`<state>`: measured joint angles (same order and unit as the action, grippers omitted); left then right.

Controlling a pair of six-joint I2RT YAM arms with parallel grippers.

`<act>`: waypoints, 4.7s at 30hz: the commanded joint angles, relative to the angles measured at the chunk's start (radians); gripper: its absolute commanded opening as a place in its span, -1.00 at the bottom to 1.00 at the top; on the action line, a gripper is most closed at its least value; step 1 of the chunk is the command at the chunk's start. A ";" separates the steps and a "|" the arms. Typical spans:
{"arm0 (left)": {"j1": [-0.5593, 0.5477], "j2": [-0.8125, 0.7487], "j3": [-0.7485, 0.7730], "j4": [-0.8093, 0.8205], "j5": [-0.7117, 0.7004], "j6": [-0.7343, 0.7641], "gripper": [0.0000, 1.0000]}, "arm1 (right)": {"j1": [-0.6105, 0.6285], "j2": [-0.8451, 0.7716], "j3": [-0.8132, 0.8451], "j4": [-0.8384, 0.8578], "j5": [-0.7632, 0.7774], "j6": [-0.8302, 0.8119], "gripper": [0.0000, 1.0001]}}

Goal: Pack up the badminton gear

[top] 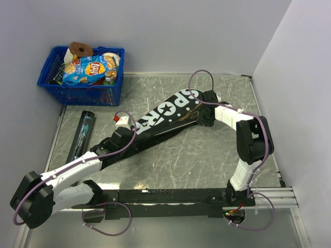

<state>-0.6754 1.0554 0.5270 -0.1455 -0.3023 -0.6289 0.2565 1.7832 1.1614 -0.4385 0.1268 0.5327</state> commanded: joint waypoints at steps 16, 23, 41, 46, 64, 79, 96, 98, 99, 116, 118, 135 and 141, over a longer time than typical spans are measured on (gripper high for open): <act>0.005 0.003 -0.005 0.044 0.017 0.006 -0.98 | -0.003 0.047 0.044 0.052 0.080 0.088 -0.10; 0.004 0.008 -0.002 0.044 0.023 0.008 -0.98 | -0.011 0.054 0.060 0.037 0.122 0.119 -0.17; 0.005 0.009 -0.009 0.043 0.025 0.006 -0.98 | -0.016 0.107 0.080 0.098 0.070 0.040 -0.51; 0.005 0.009 -0.005 0.040 0.023 0.006 -0.98 | -0.020 0.111 0.077 0.115 0.050 0.020 -0.76; 0.005 0.040 0.010 0.060 0.066 0.023 -0.98 | 0.026 0.019 -0.031 0.178 -0.073 -0.017 -1.00; 0.005 0.037 0.005 0.064 0.072 0.024 -0.98 | -0.006 0.008 0.006 0.098 0.008 -0.046 -0.19; 0.005 0.048 0.005 0.061 0.066 0.028 -0.98 | -0.030 0.110 0.095 0.087 -0.027 -0.042 -0.27; 0.005 0.046 0.004 0.061 0.065 0.026 -0.98 | -0.033 0.110 0.084 0.095 -0.024 -0.039 -0.28; 0.005 0.048 0.004 0.061 0.066 0.028 -0.98 | -0.033 0.111 0.080 0.099 -0.023 -0.039 -0.28; 0.004 0.034 0.001 0.055 0.063 0.024 -0.98 | -0.042 0.191 0.201 0.031 -0.041 -0.040 -0.38; 0.004 0.032 0.001 0.055 0.063 0.024 -0.98 | -0.048 0.200 0.211 0.026 -0.052 -0.048 -0.45; 0.004 0.034 0.004 0.057 0.068 0.026 -0.98 | -0.053 0.191 0.202 0.046 -0.122 -0.100 -1.00; 0.005 0.032 0.008 0.050 0.072 0.028 -0.98 | -0.019 0.136 0.136 0.070 -0.177 -0.117 -1.00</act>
<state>-0.6727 1.1057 0.5270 -0.1162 -0.2401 -0.6090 0.2146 1.9854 1.3388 -0.3969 0.0013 0.4389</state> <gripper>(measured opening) 0.012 0.007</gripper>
